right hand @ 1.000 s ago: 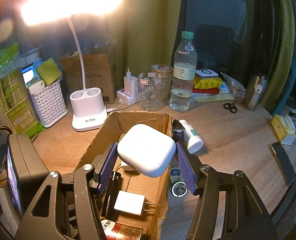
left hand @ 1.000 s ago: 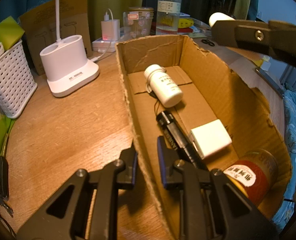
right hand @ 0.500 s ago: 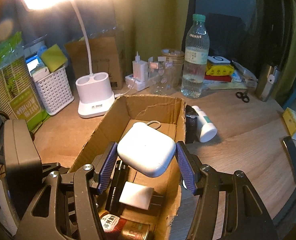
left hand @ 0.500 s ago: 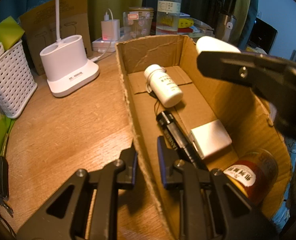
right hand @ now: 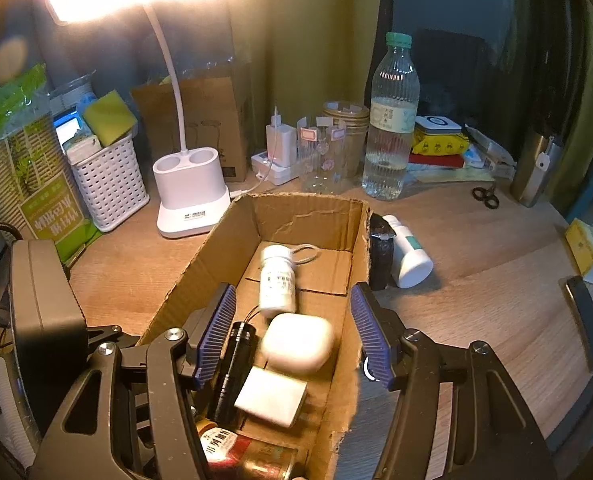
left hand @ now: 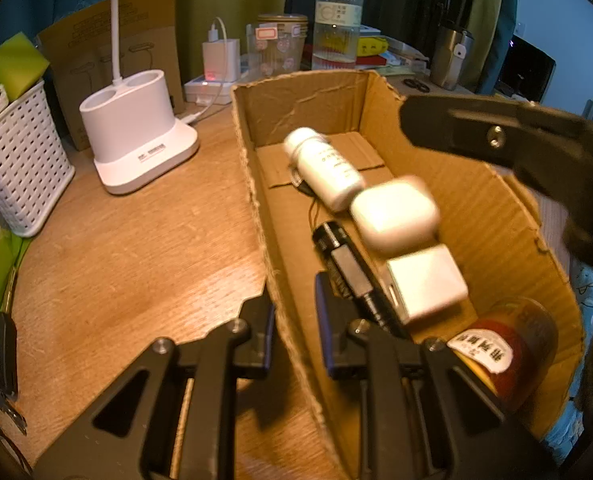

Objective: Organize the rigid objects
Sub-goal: 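Carry the white earbud case into the box and release it with the right gripper, then move the right gripper to the large white pill bottle and grasp it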

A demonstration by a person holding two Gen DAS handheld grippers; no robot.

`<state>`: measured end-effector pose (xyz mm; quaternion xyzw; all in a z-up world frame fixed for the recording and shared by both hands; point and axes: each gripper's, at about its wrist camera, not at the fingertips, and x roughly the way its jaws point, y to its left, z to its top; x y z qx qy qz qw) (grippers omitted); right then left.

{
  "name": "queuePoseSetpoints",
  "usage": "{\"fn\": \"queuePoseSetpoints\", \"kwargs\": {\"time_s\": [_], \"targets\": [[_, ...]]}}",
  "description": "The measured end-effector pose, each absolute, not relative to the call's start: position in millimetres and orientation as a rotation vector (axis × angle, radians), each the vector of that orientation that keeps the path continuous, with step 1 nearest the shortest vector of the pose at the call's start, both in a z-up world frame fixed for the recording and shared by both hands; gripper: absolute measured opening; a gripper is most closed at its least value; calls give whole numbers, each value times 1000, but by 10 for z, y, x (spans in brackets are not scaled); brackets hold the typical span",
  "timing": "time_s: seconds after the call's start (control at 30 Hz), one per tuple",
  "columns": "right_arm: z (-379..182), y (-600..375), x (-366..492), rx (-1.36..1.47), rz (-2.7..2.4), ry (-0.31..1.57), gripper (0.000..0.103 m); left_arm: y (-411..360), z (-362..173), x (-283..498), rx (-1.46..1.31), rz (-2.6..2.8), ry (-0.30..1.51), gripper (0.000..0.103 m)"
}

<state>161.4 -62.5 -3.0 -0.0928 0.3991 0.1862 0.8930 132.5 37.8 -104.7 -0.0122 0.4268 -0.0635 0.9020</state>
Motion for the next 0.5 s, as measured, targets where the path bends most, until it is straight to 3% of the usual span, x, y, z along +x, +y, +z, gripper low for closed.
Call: {"fn": "queuePoseSetpoints", "kwargs": {"time_s": [0.5], "targets": [[80,-790,1630,-157,338,788,65,375,-1038,1320,-26,-132,882,19]]}}
